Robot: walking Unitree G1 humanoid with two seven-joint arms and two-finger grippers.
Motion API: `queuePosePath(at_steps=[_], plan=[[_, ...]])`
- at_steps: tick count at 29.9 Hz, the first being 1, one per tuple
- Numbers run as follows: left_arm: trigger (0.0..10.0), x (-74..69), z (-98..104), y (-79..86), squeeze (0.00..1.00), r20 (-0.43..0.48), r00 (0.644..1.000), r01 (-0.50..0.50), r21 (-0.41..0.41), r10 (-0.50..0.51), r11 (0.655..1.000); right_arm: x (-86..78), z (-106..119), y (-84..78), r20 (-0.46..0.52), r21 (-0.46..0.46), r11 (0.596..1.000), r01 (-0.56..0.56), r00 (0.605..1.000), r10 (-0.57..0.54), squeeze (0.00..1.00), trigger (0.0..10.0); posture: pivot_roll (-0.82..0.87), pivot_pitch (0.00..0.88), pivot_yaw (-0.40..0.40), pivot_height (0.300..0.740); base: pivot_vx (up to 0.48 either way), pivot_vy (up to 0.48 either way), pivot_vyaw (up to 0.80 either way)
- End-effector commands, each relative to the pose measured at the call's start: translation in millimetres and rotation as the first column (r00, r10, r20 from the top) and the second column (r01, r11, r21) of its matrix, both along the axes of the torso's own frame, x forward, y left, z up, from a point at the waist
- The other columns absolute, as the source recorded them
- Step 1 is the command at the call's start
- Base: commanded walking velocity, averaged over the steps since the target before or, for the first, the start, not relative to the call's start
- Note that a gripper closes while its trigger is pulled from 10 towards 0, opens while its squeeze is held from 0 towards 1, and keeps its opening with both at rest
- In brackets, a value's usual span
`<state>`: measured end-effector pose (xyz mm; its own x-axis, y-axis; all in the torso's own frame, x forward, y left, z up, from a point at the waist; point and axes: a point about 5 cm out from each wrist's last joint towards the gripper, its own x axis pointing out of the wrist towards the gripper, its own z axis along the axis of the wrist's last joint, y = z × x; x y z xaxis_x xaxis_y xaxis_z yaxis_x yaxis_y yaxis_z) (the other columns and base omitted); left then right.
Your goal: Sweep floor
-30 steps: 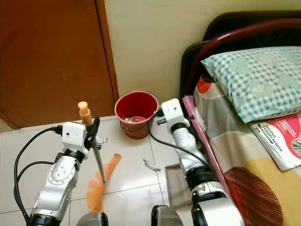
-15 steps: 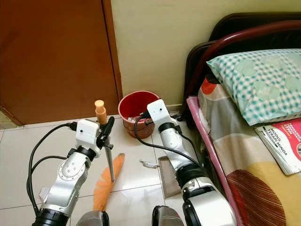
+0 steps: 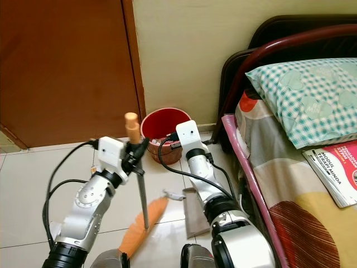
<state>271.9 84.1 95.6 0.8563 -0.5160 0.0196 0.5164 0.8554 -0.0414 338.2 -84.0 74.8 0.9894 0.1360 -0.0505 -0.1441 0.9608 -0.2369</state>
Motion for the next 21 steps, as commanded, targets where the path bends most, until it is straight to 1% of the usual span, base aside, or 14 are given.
queuePosePath(at_steps=[1, 4, 5, 8, 9, 10, 11, 16, 17, 19, 21], plan=[[10.0, -2.8, 16.3, -14.9, 0.00, 0.023, 0.998, 0.058, -0.152, -0.056, 0.987, -1.7, -4.4, -1.0, -0.027, 0.043, 0.999, 0.013, 1.000, -0.012, 0.00, 10.0, 0.03, 0.097, -0.054, 0.740, 0.000, 0.000, 0.00], [10.0, -5.0, 19.7, -18.5, 0.00, 0.015, 0.996, 0.084, -0.189, -0.083, 0.978, -2.3, -5.2, -1.2, -0.032, 0.060, 0.998, 0.014, 0.999, -0.012, 0.00, 10.0, 0.03, 0.095, -0.055, 0.740, 0.000, 0.000, 0.00], [10.0, -5.6, 24.1, -20.8, 0.00, 0.011, 0.995, 0.097, -0.228, -0.097, 0.969, -2.5, -5.8, -1.4, -0.036, 0.067, 0.998, 0.014, 0.999, -0.012, 0.00, 10.0, 0.03, 0.095, -0.055, 0.740, 0.000, 0.000, 0.00], [10.0, -6.9, 32.1, -23.6, 0.00, 0.015, 0.991, 0.129, -0.283, -0.130, 0.950, -3.3, -7.5, -1.6, -0.043, 0.071, 0.997, 0.011, 0.999, -0.008, 0.00, 10.0, 0.03, 0.094, -0.055, 0.740, 0.000, 0.000, 0.00], [10.0, -6.9, 37.3, -24.6, 0.00, 0.016, 0.989, 0.144, -0.320, -0.146, 0.936, -4.1, -8.6, -1.4, -0.047, 0.074, 0.997, 0.007, 0.999, -0.003, 0.00, 10.0, 0.03, 0.093, -0.057, 0.740, 0.000, 0.000, 0.00], [10.0, -6.9, 37.3, -24.6, 0.00, 0.016, 0.989, 0.144, -0.320, -0.146, 0.936, -4.1, -8.6, -1.4, -0.047, 0.074, 0.997, 0.007, 0.999, -0.003, 0.00, 10.0, 0.03, 0.093, -0.057, 0.740, 0.000, 0.000, 0.00], [10.0, -6.9, 40.4, -24.8, 0.00, 0.016, 0.988, 0.152, -0.340, -0.156, 0.928, -4.6, -9.2, -1.1, -0.050, 0.076, 0.997, 0.003, 0.999, 0.001, 0.00, 10.0, 0.03, 0.092, -0.059, 0.740, 0.000, 0.000, 0.00], [10.0, -5.4, 46.7, -19.7, 0.00, 0.025, 0.988, 0.149, -0.345, -0.150, 0.927, -4.9, -10.3, -2.1, -0.058, 0.074, 0.997, -0.001, 0.998, 0.006, 0.00, 10.0, 0.03, 0.091, -0.062, 0.740, 0.000, 0.000, 0.00], [10.0, -4.3, 50.6, -14.8, 0.00, 0.038, 0.990, 0.138, -0.339, -0.134, 0.931, -4.4, -10.5, -5.4, -0.062, 0.068, 0.998, 0.005, 0.998, -0.001, 0.00, 10.0, 0.03, 0.090, -0.062, 0.740, 0.000, 0.000, 0.00], [10.0, -3.0, 55.2, -11.4, 0.00, 0.048, 0.991, 0.133, -0.342, -0.124, 0.930, -3.9, -10.6, -9.9, -0.067, 0.064, 0.998, 0.019, 0.998, -0.014, 0.00, 10.0, 0.03, 0.092, -0.062, 0.740, 0.000, 0.000, 0.00], [10.0, -0.2, 68.5, -4.3, 0.00, 0.079, 0.991, 0.130, -0.344, -0.110, 0.930, -2.7, -10.3, -23.5, -0.064, 0.026, 0.998, 0.060, 0.996, -0.058, 0.00, 10.0, 0.04, 0.092, -0.064, 0.740, 0.000, 0.000, 0.00]])
